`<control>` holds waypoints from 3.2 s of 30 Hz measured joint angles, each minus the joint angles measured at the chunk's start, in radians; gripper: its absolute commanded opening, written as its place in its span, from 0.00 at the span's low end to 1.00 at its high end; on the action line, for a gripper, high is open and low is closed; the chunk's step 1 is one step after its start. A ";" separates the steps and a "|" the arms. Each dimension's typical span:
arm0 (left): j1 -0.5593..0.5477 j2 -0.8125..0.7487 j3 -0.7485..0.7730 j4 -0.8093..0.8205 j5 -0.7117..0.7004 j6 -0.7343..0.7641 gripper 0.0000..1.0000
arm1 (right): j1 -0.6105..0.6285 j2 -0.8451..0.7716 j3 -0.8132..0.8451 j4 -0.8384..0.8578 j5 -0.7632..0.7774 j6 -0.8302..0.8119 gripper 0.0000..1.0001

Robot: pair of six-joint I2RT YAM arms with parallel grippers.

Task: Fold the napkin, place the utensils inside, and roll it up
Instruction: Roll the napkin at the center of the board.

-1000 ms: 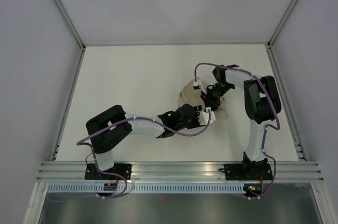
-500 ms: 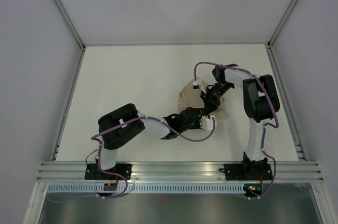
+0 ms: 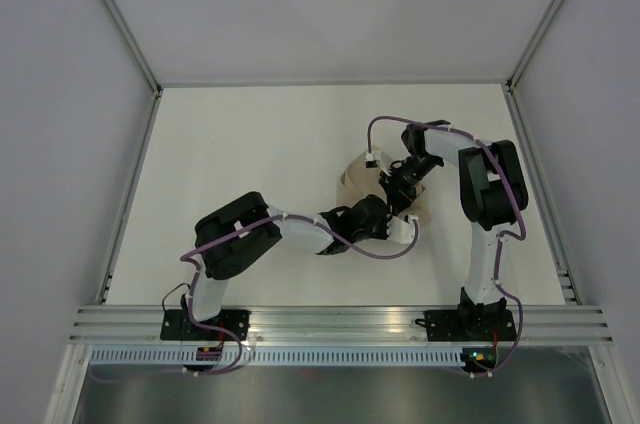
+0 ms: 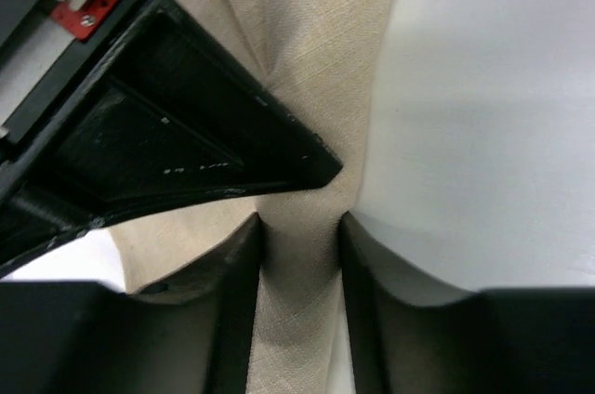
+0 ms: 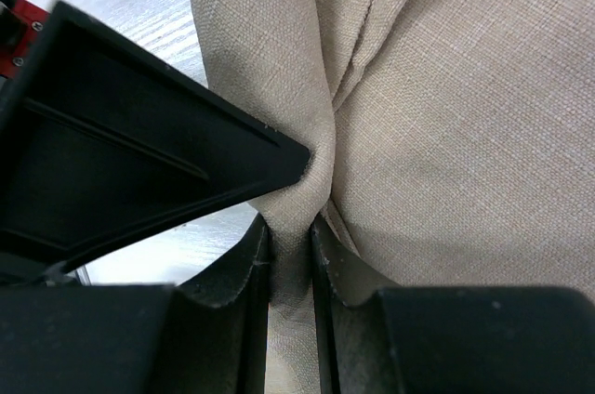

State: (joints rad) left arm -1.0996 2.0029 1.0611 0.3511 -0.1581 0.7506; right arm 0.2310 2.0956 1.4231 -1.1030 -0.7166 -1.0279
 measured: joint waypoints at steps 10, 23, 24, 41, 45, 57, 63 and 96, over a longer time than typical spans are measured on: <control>0.029 0.025 0.177 -0.323 0.101 -0.003 0.02 | -0.003 0.005 0.006 -0.013 -0.009 0.035 0.51; 0.092 0.033 0.236 -0.412 0.224 -0.114 0.02 | -0.058 -0.076 0.006 0.187 0.045 0.212 0.76; 0.096 0.033 0.236 -0.414 0.233 -0.127 0.02 | -0.069 -0.085 0.006 0.213 0.051 0.228 0.76; 0.205 -0.039 0.138 -0.409 0.403 -0.342 0.02 | -0.191 -0.230 -0.048 0.389 0.061 0.344 0.75; 0.247 -0.040 0.133 -0.417 0.494 -0.387 0.02 | -0.190 -0.285 -0.090 0.400 0.060 0.336 0.75; 0.319 -0.018 0.127 -0.431 0.739 -0.517 0.02 | -0.175 -0.557 -0.340 0.428 0.036 0.171 0.76; 0.330 0.007 0.124 -0.435 0.866 -0.559 0.02 | -0.046 -0.704 -0.551 0.501 0.045 0.069 0.79; 0.365 0.059 0.113 -0.514 1.128 -0.633 0.09 | 0.455 -0.767 -0.846 0.871 0.333 0.024 0.37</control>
State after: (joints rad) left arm -0.7349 2.0621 1.1736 -0.1631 0.9703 0.1173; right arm 0.6857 1.3285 0.5770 -0.2325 -0.3832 -1.0042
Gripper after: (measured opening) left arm 0.170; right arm 0.418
